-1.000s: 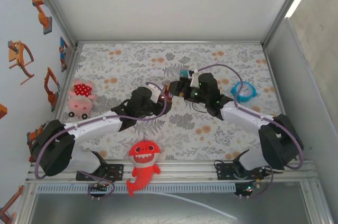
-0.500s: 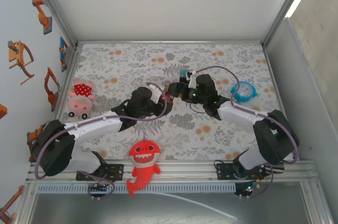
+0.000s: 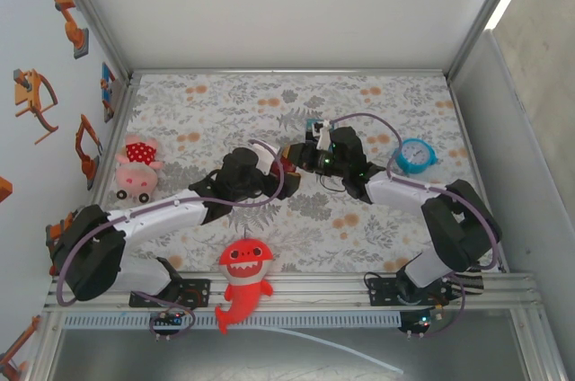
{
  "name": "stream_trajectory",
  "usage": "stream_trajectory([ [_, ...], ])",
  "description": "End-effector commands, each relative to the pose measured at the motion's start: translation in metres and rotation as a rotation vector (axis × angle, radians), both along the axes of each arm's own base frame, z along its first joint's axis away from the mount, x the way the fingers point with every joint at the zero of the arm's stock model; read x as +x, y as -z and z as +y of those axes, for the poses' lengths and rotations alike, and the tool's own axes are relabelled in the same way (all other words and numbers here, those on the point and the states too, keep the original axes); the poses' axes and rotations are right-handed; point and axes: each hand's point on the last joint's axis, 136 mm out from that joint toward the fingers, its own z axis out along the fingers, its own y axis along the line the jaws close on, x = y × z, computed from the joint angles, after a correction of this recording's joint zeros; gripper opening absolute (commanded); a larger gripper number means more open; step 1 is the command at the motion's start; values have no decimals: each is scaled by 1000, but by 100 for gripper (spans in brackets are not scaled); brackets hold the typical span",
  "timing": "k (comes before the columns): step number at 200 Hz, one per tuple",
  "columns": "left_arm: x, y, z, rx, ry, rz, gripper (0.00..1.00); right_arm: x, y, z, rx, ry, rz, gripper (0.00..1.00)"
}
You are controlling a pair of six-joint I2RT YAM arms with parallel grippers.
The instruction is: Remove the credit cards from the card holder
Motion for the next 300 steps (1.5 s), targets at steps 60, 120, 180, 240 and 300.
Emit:
stream_trajectory([
  [60, 6, -45, 30, -211, -114, 16, 99, 2, -33, -28, 6, -33, -146, 5],
  [120, -10, -59, 44, -317, 21, 80, 82, -27, -78, -27, 1, -215, -266, 2],
  [180, -50, -74, 16, -360, 335, 118, 82, -47, -114, -28, 32, -287, -365, 0],
  [240, -66, -90, 0, -452, 505, 138, 70, -65, -148, -20, 184, -397, -425, 0],
  [300, -66, -95, -7, -508, 539, 154, 44, -62, -144, -19, 173, -396, -415, 0],
])
